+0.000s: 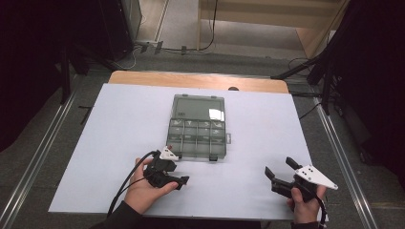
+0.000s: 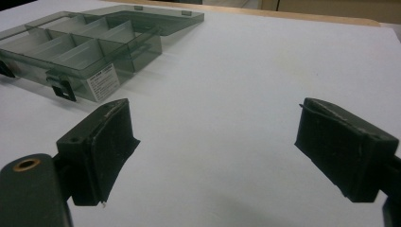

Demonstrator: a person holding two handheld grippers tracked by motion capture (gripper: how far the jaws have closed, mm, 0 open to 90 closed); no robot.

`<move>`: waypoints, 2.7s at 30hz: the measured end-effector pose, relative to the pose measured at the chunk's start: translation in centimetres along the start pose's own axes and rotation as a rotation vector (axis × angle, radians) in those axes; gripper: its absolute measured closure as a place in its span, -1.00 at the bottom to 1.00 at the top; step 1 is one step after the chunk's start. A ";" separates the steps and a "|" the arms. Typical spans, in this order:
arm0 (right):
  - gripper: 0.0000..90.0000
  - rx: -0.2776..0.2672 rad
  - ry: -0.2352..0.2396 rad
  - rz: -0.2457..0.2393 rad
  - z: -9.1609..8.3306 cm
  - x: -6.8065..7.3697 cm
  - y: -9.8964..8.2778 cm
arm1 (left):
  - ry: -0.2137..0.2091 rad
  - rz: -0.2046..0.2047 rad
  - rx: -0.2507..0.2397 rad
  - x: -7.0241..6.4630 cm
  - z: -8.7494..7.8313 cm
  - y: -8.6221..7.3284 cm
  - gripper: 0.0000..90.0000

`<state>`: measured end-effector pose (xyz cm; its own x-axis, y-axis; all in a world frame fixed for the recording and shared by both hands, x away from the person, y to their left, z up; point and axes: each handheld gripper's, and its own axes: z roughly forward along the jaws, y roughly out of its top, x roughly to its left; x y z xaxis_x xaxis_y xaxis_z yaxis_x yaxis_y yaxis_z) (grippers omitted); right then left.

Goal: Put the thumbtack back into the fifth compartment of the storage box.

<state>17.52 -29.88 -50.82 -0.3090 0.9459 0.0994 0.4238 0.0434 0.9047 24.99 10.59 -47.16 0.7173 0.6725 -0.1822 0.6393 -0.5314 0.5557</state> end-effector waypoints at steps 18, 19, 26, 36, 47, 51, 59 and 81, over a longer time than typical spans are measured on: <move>-0.72 -0.004 0.000 -0.003 0.0 -0.1 0.0 | 0.022 0.026 0.051 -1.6 1.5 -0.3 0.49; -0.72 -0.003 0.000 -0.004 0.0 -0.1 0.0 | 0.027 0.033 0.055 -1.7 1.6 -0.4 0.53; -0.72 -0.002 -0.002 -0.003 0.0 -0.1 0.0 | 0.050 0.043 0.065 -1.4 1.7 -0.7 0.75; -0.72 0.000 -0.001 0.001 0.1 -0.1 0.0 | 0.038 0.059 0.053 -1.2 1.5 -0.9 0.79; -0.71 0.000 -0.005 -0.001 0.1 -0.1 -0.1 | 0.034 0.071 0.069 -1.2 1.4 -1.0 0.78; -0.71 0.000 -0.006 -0.001 0.1 -0.1 0.0 | 0.031 0.084 0.068 -1.1 1.5 -1.1 0.79; -0.71 0.001 -0.007 0.004 0.0 -0.1 0.0 | 0.004 0.069 0.047 -0.5 1.2 -1.0 0.80; -0.70 0.001 -0.008 0.008 0.0 -0.1 0.0 | 0.013 0.071 0.061 -0.7 1.4 -1.1 0.79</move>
<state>17.55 -30.02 -50.86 -0.2990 0.9487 0.1033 0.4272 0.0362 0.9034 24.18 9.97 -48.80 0.7581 0.6384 -0.1334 0.6030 -0.6082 0.5162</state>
